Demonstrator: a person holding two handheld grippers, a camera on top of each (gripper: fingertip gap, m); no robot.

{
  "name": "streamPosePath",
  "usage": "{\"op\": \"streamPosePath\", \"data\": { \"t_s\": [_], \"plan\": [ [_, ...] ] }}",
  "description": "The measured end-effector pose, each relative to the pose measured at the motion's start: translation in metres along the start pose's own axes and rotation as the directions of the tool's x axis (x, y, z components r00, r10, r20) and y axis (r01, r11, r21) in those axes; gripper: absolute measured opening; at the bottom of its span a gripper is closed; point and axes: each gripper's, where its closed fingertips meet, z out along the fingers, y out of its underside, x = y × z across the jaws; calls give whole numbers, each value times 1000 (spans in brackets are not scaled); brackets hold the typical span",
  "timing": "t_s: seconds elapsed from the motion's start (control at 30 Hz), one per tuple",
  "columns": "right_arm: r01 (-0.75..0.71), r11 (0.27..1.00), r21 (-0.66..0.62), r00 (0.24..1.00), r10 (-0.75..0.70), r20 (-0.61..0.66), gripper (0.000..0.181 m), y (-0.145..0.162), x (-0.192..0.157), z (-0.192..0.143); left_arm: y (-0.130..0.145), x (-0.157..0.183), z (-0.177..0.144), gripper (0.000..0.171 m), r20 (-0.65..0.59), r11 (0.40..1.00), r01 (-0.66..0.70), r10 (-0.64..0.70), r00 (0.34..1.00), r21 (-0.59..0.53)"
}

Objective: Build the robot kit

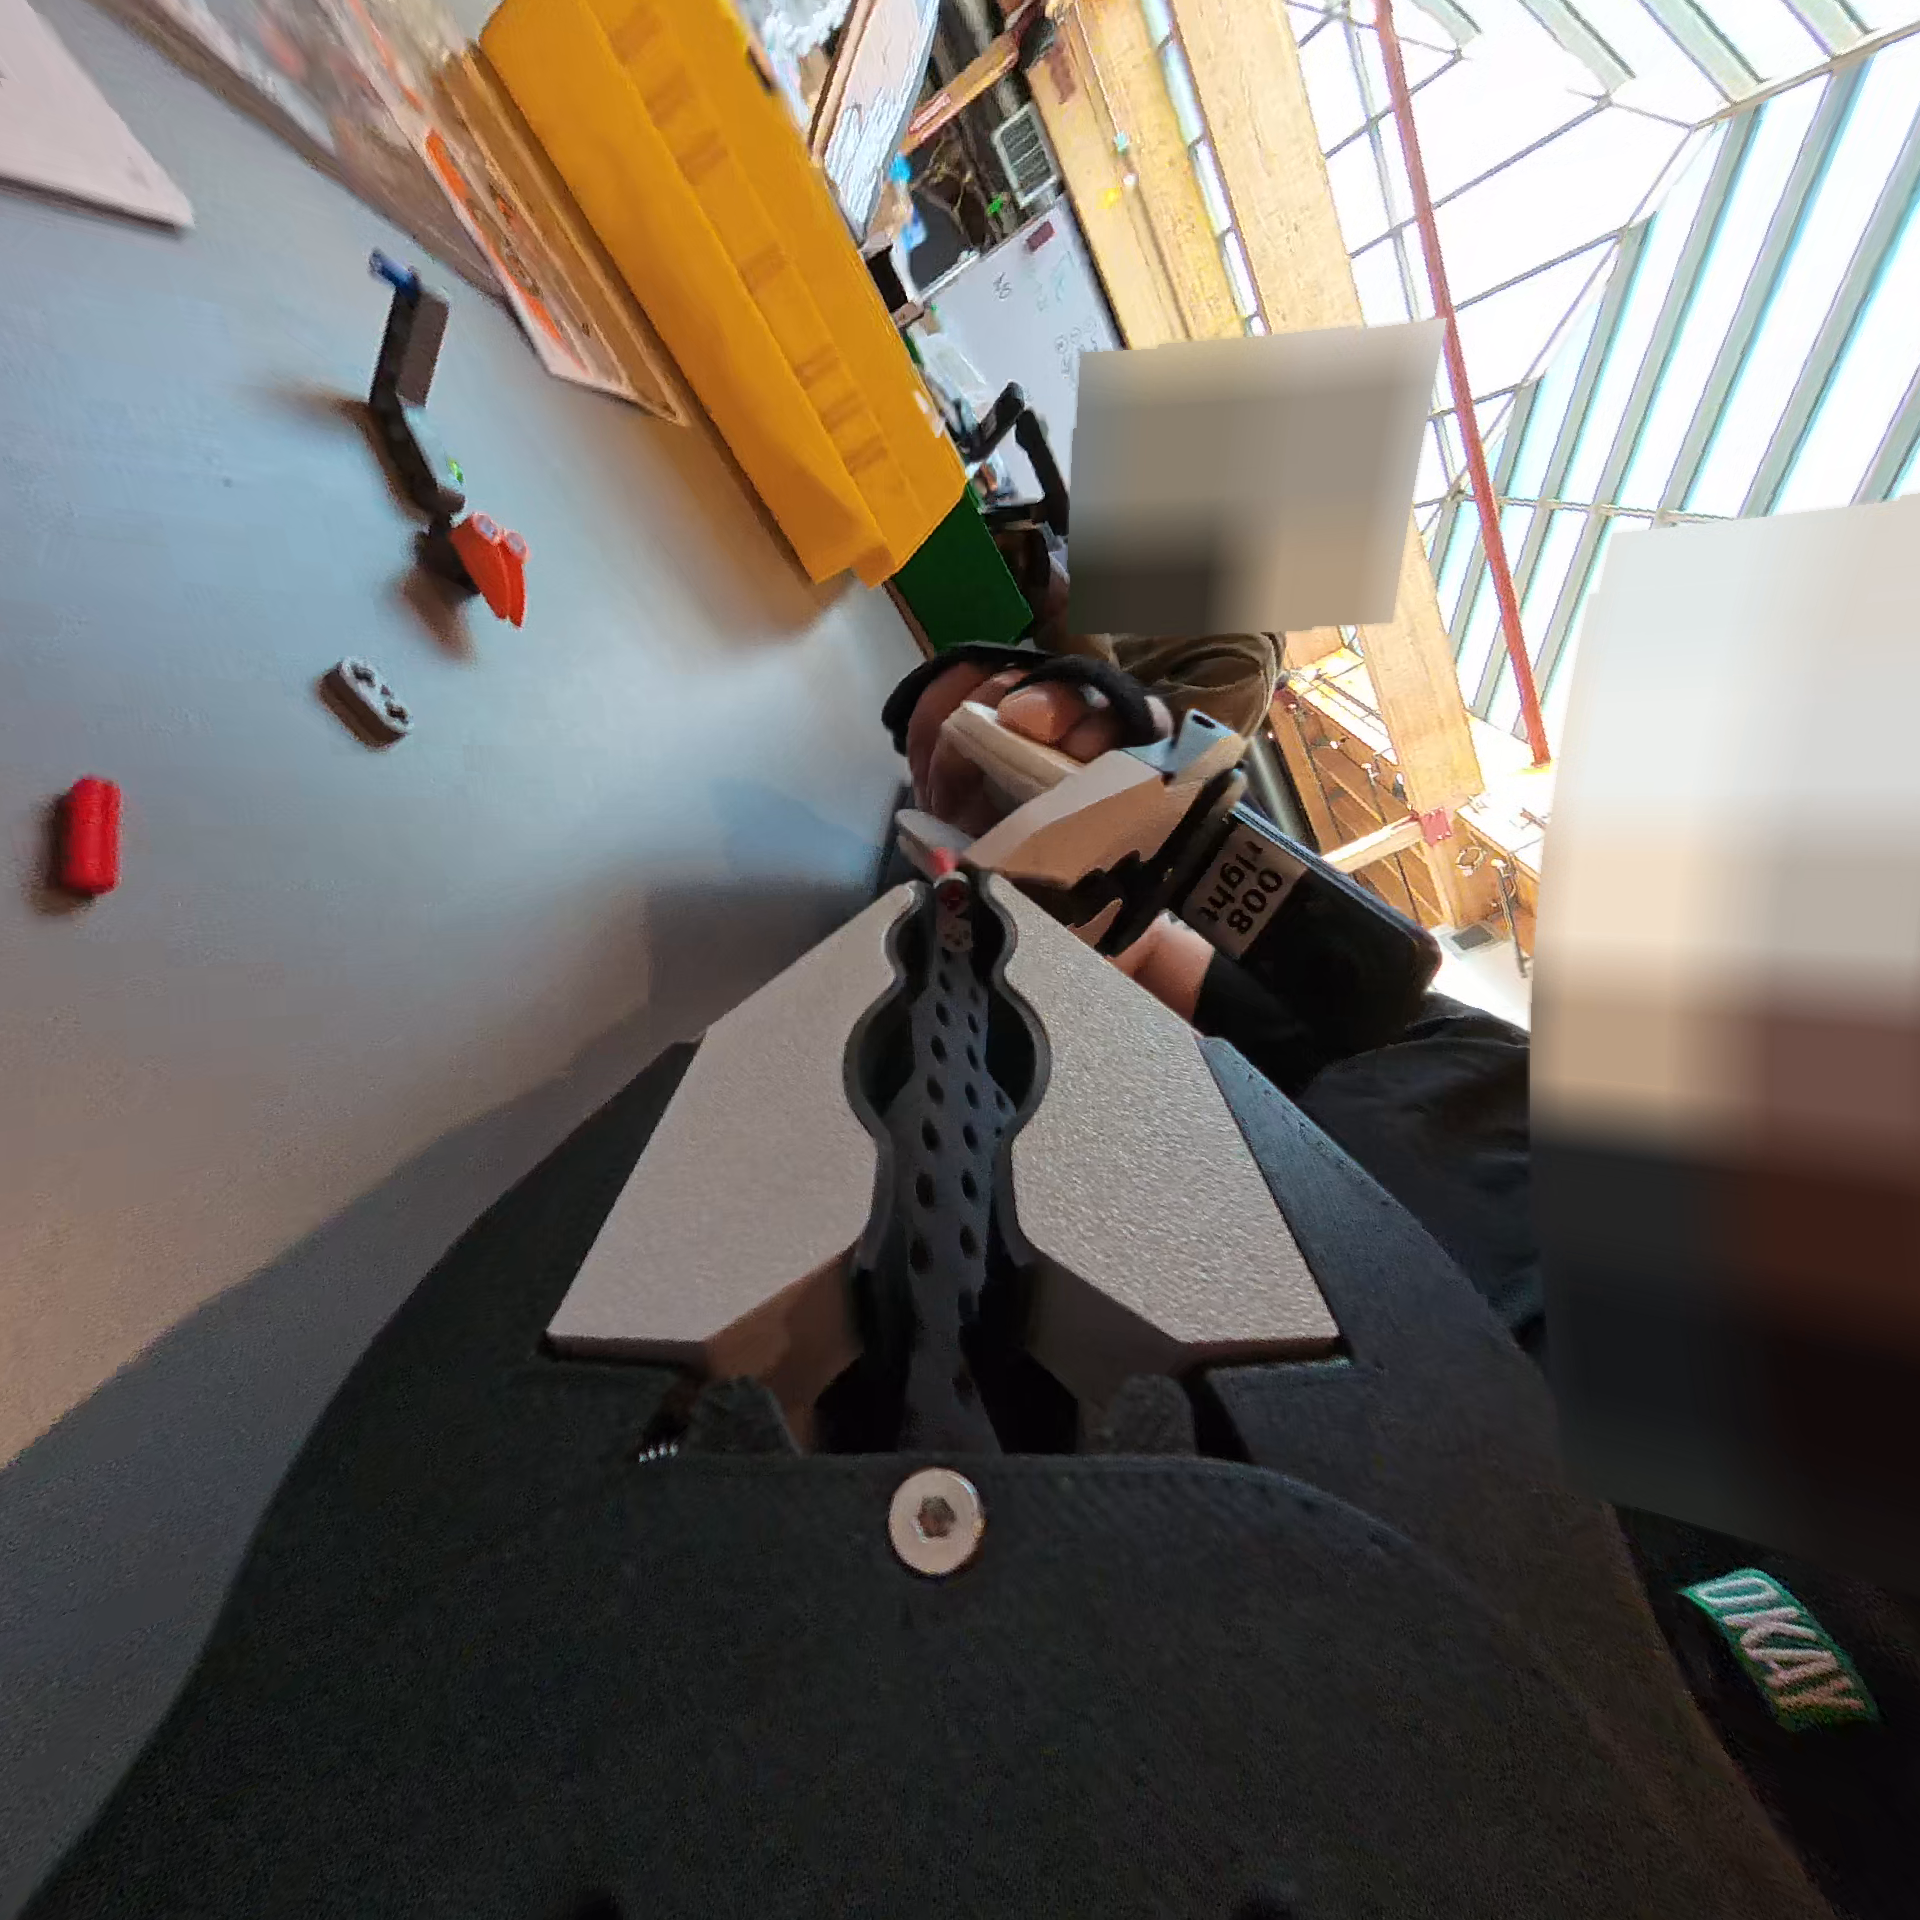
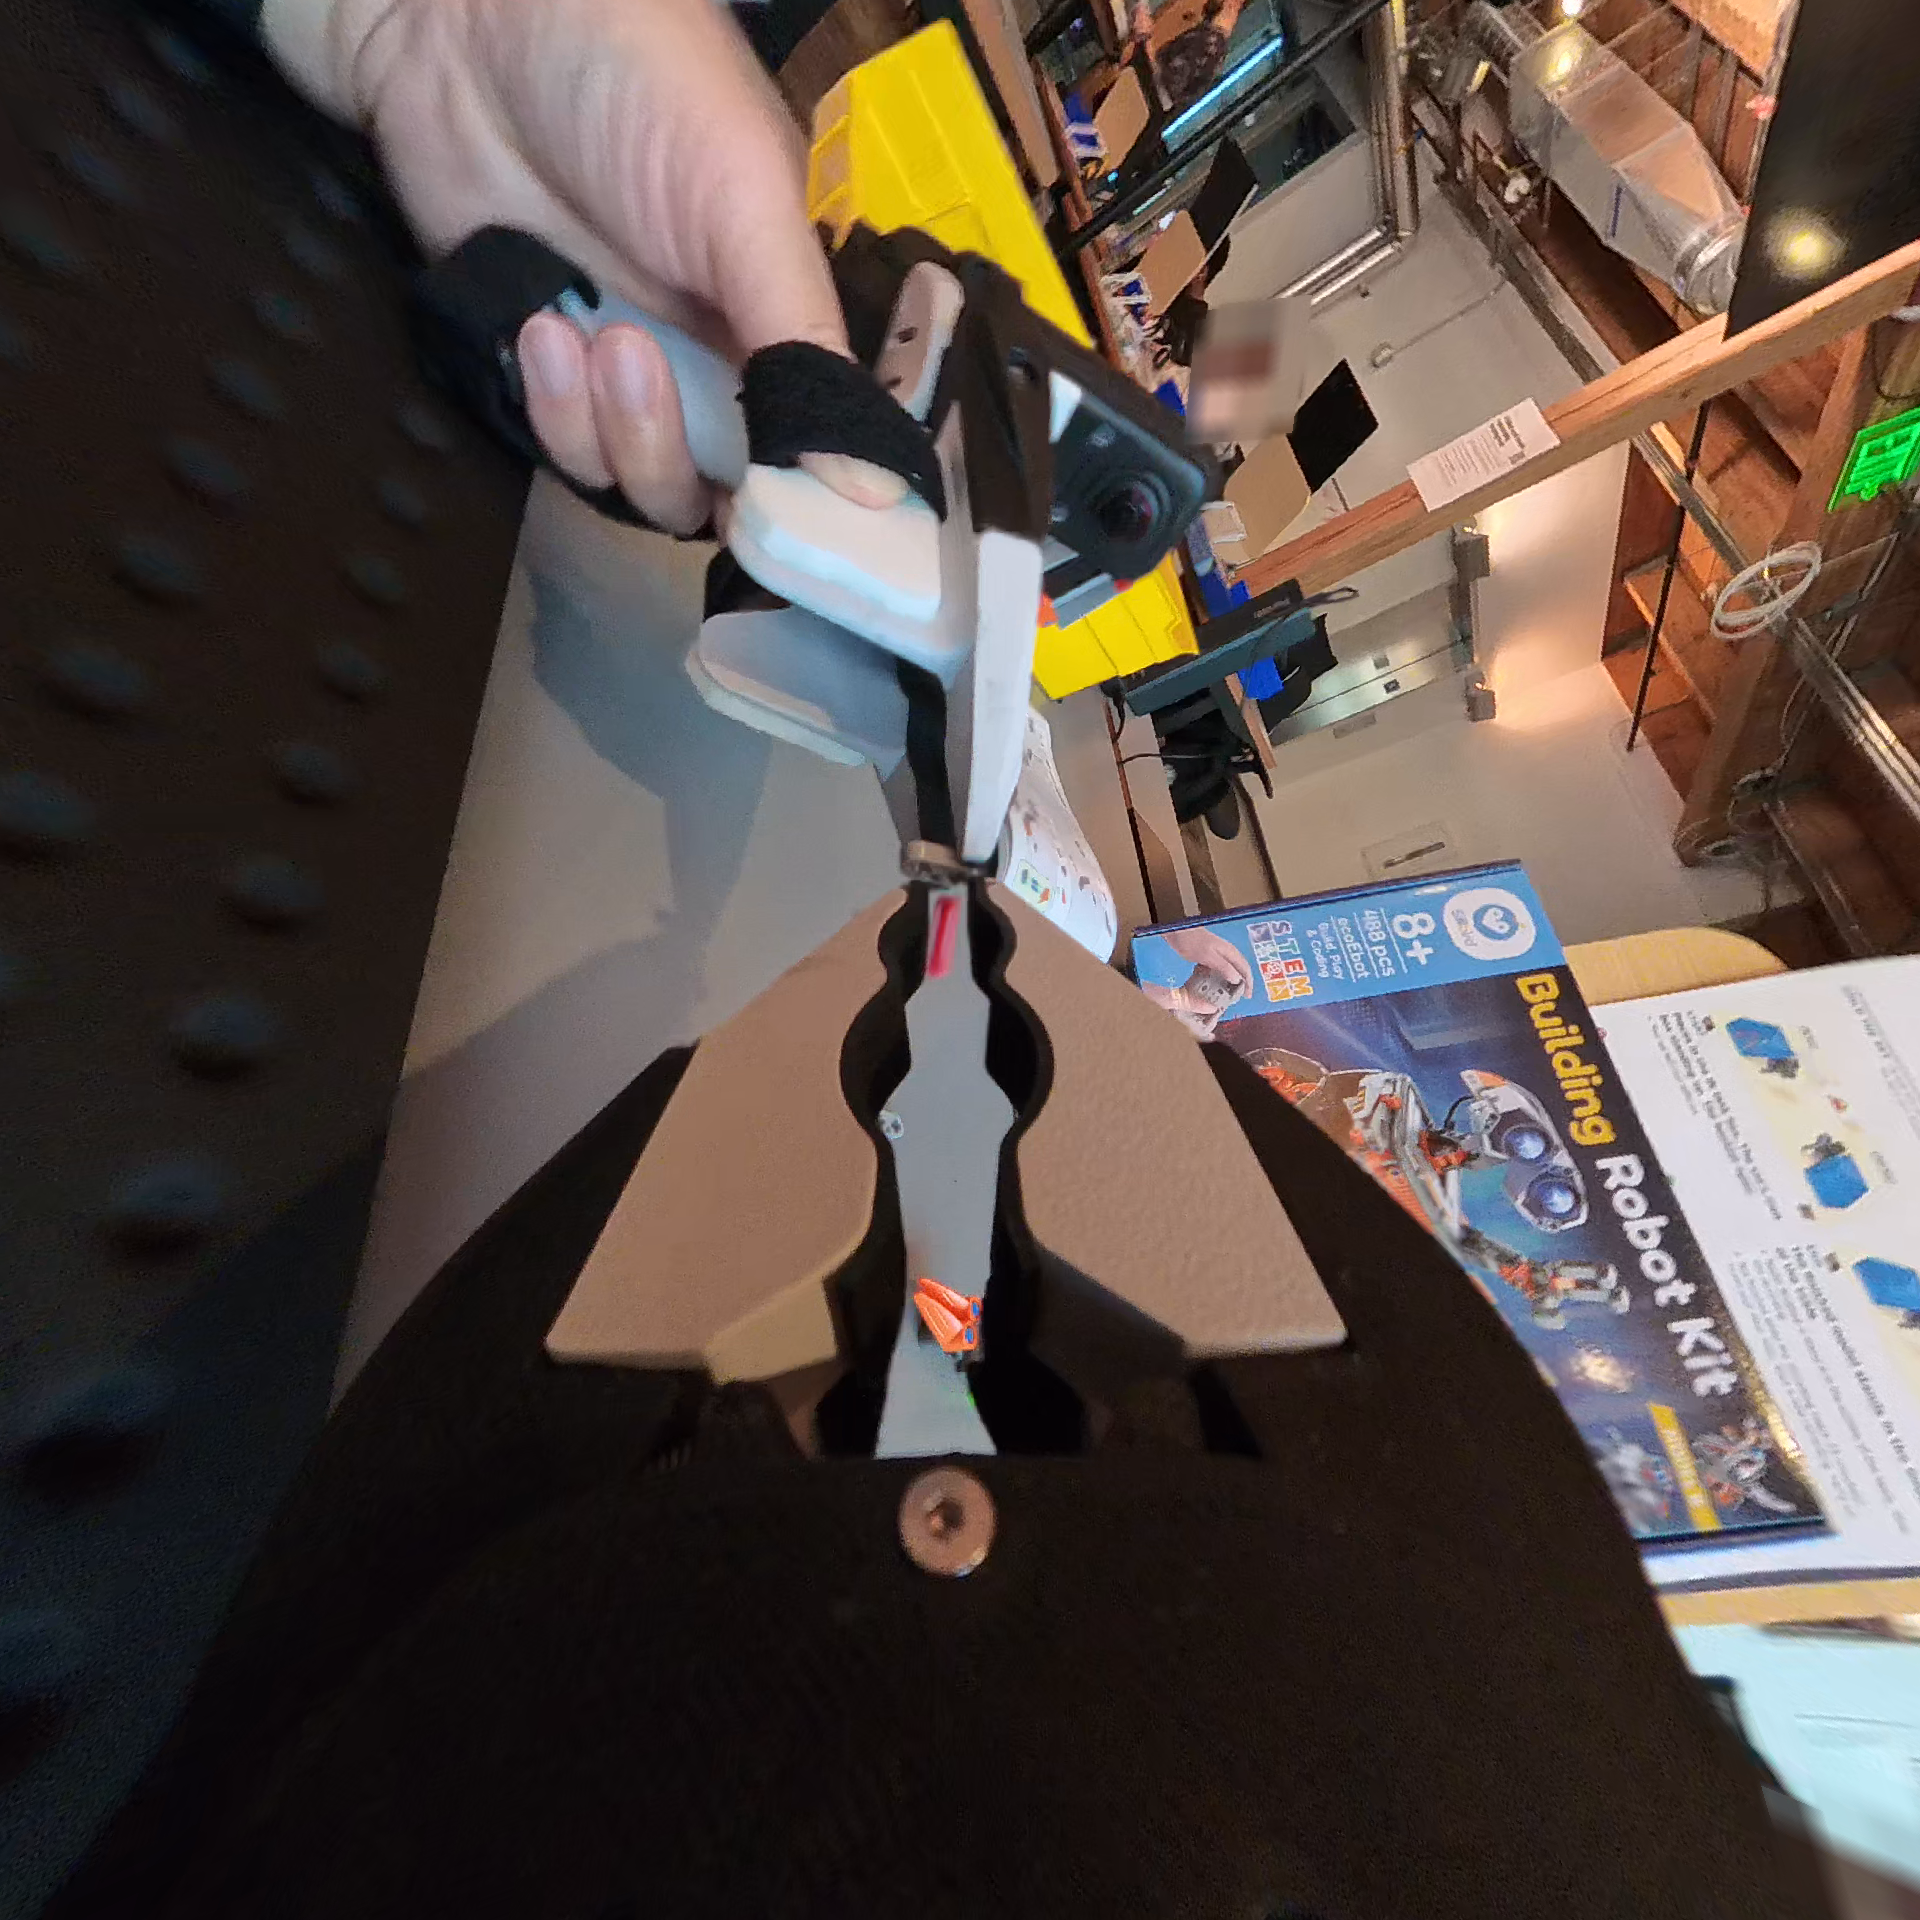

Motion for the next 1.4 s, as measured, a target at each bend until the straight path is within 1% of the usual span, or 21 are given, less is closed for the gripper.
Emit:
{"op": "streamPosePath", "data": {
  "t_s": [0.07, 0.13, 0.23, 0.27, 0.33, 0.4, 0.43, 0.5, 0.57, 0.6, 0.63, 0.7, 0.77, 0.83, 0.93, 0.97, 1.0, 1.1, 1.17, 1.3, 1.4],
  "plan": [
    [-85, 995, 48, 996, 86, -20, 14, -4, 10, -5, -5, 9, -1, 4, -16, 997, -67, 67, 998, 33],
    [-166, 981, 98, 986, 169, -13, 16, -8, 17, -10, -11, 13, -4, 4, 11, 988, -142, 142, 990, 68],
    [-299, 946, 126, 954, 299, 15, 22, -10, 23, -9, -24, 23, -11, 5, 33, 960, -231, 229, 973, 159],
    [-341, 933, 116, 940, 340, 30, 20, -8, 22, -7, -27, 23, -13, 5, 52, 951, -255, 250, 967, 175],
    [-384, 921, 70, 923, 380, 60, 16, 2, 18, -2, -27, 15, -14, 5, 100, 953, -258, 244, 965, 161],
    [-431, 902, 4, 902, 430, 35, 13, 21, 23, 1, -27, 19, -14, 5, 57, 959, -229, 222, 973, 170],
    [-466, 884, -30, 884, 467, 39, 13, 31, 24, 2, -28, 19, -15, 5, 57, 957, -228, 222, 973, 177],
    [-547, 833, -84, 827, 554, 101, 11, 43, 17, 4, -29, 16, -18, 5, 93, 951, -252, 238, 967, 182],
    [-594, 780, -197, 765, 623, 160, 12, 58, -1, 10, -32, 14, -21, 4, 131, 941, -278, 256, 958, 195],
    [-592, 762, -262, 750, 640, 166, 16, 66, -8, 12, -33, 13, -23, 4, 141, 937, -283, 257, 956, 206],
    [-573, 762, -303, 752, 636, 176, 18, 72, -14, 14, -35, 13, -25, 5, 143, 934, -280, 253, 957, 220],
    [-539, 775, -329, 765, 614, 195, 17, 76, -22, 14, -37, 13, -28, 4, 126, 936, -255, 231, 965, 244],
    [-536, 774, -338, 759, 617, 207, 17, 76, -24, 14, -36, 11, -29, 5, 117, 941, -231, 208, 971, 248],
    [-563, 771, -297, 743, 629, 226, 18, 65, -22, 15, -35, 13, -29, 5, 114, 940, -240, 218, 969, 244],
    [-637, 757, -144, 702, 647, 297, 26, 28, -14, 15, -33, 15, -26, 5, 107, 942, -246, 226, 968, 228],
    [-636, 766, -92, 716, 630, 301, 28, 17, -10, 15, -31, 16, -25, 5, 96, 946, -241, 225, 970, 217],
    [-612, 790, -44, 752, 598, 278, 32, 10, -4, 15, -28, 16, -22, 4, 83, 952, -233, 220, 972, 201],
    [-463, 882, 91, 875, 438, 209, 35, -10, 5, 10, -17, 16, -13, 5, 42, 973, -191, 187, 981, 132],
    [-379, 913, 153, 920, 353, 172, 33, -19, 7, 4, -8, 17, -7, 5, 17, 983, -169, 168, 986, 77],
    [-351, 923, 159, 929, 322, 185, 16, -21, 3, -1, 3, 19, 0, 5, -1, 984, -179, 179, 984, 10],
    [-373, 917, 143, 917, 342, 205, 16, -20, 2, -2, 3, 19, 1, 5, -11, 985, -172, 172, 985, 9]
  ]
}}
